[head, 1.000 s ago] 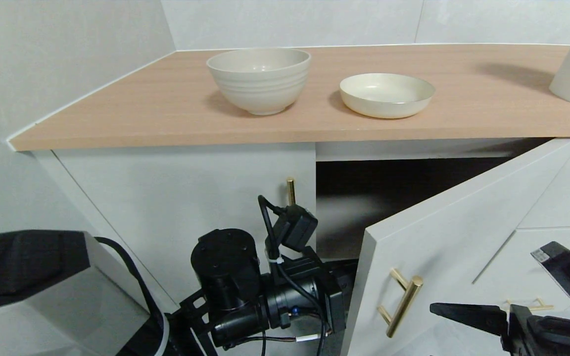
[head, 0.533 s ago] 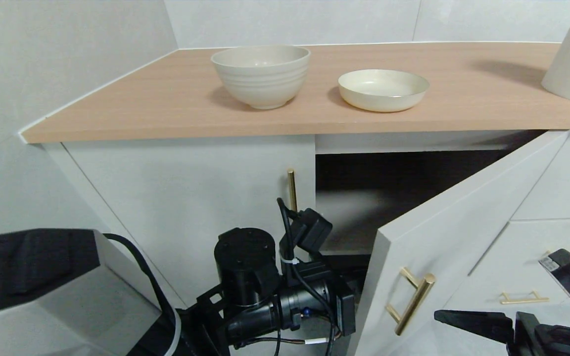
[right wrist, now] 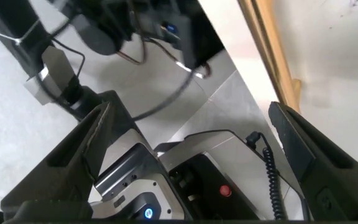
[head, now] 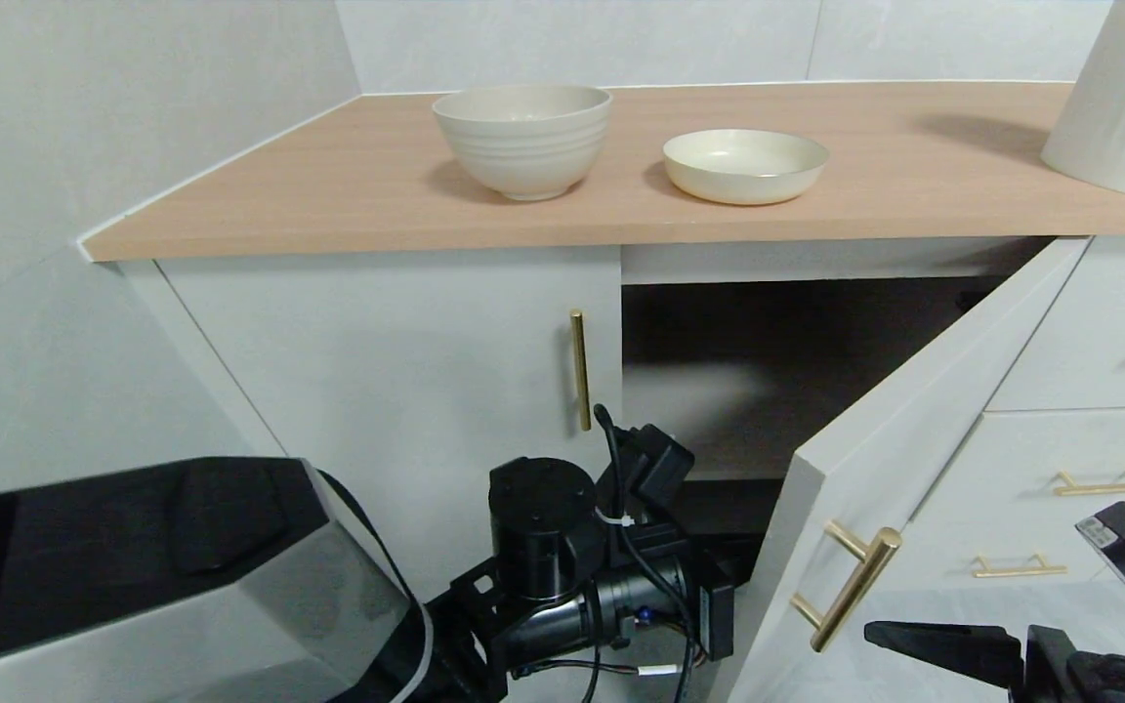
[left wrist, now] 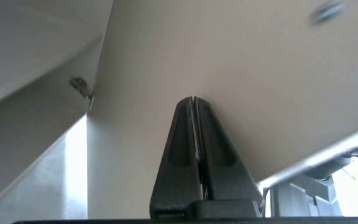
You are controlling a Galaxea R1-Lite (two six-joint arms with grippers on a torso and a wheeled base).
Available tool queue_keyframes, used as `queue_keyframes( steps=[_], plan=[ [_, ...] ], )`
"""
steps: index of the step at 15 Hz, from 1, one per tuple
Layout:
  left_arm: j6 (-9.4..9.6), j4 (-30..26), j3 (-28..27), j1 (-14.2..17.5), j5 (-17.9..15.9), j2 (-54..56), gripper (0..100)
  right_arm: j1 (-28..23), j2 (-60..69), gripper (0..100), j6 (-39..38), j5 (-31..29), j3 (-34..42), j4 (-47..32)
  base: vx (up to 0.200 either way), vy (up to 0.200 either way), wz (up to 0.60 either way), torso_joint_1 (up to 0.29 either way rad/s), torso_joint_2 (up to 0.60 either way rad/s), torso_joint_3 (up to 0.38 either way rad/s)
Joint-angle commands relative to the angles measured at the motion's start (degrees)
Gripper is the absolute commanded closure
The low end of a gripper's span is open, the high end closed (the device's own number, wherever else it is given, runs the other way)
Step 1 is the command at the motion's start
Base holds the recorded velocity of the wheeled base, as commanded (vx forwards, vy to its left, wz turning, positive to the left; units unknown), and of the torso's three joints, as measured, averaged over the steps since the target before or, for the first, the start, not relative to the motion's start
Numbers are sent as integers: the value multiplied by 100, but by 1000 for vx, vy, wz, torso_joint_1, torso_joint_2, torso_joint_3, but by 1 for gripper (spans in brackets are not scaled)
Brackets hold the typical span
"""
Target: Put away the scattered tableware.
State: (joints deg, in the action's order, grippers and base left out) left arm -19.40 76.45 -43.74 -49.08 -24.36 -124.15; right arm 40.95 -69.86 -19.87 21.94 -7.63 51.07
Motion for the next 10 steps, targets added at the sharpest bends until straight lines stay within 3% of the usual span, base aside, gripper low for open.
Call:
queue_keyframes(
  steps=[1,3,8,10],
  plan=[
    [-3,2,-38,4,1,-136,100,10,43,0,1,3,7,0,0,0,0,0,0,0],
    [-3,2,-29,4,10,-48,100,89,52,0,1,3,7,0,0,0,0,0,0,0],
    [-3,-236,-135,4,10,-92,100,142,105,0,1,3,34,0,-200,0,0,3,4,1],
    [-3,-420,-381,4,10,-224,100,168,131,0,1,3,34,0,0,0,0,0,0,0]
  ],
)
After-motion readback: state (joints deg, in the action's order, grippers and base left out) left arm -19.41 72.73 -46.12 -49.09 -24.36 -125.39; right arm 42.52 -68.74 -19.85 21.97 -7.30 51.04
